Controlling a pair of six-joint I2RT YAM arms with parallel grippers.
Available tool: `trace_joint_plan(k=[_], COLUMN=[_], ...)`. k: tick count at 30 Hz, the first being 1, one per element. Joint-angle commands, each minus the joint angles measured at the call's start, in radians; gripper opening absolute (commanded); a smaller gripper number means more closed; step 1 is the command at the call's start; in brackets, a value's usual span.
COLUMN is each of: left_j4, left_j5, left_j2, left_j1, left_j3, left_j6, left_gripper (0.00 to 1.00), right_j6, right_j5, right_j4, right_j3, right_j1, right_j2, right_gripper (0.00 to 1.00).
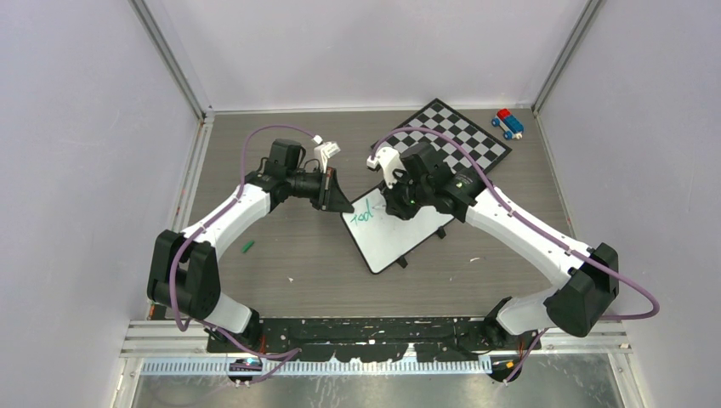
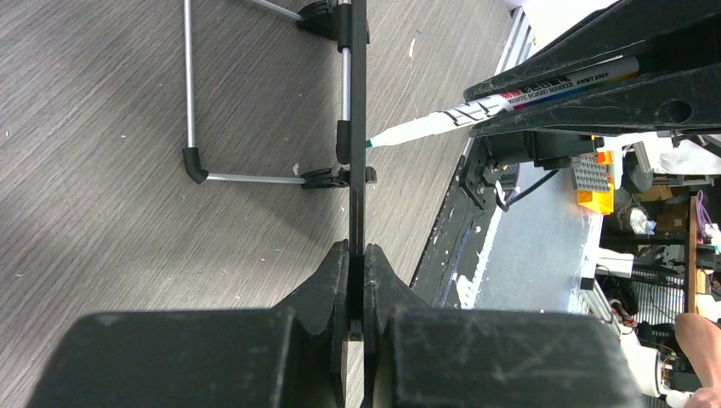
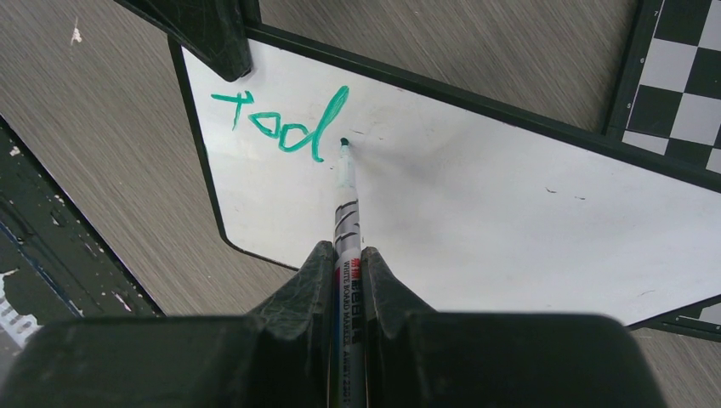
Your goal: Write a sentence on the whiteboard
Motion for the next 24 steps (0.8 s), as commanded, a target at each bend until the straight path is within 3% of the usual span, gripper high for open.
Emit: trace_joint_plan(k=[1,17,24], left_j4=[0.000,0.000,0.000], left_j5=[0.006,0.004,0.004], left_j2=[0.011,0.012,0.013], left_j1=[-0.010,-0.010,-0.010], left_j3=[0.026,0.025,0.027], left_j6=[0.006,0.008,0.005], left_gripper=[0.00,0.00,0.00], right_j6=[-0.008,-0.027,-0.035], right_j5=[-0.021,-0.006,0.032], right_j4=[0.042,0.031,0.031], right_j3=[0.047,-0.044,-0.006], right_j1=[-0.002,-0.001,-0.018], right_j2=[0.005,-0.020,-0.015], right_gripper=[0.00,0.00,0.00])
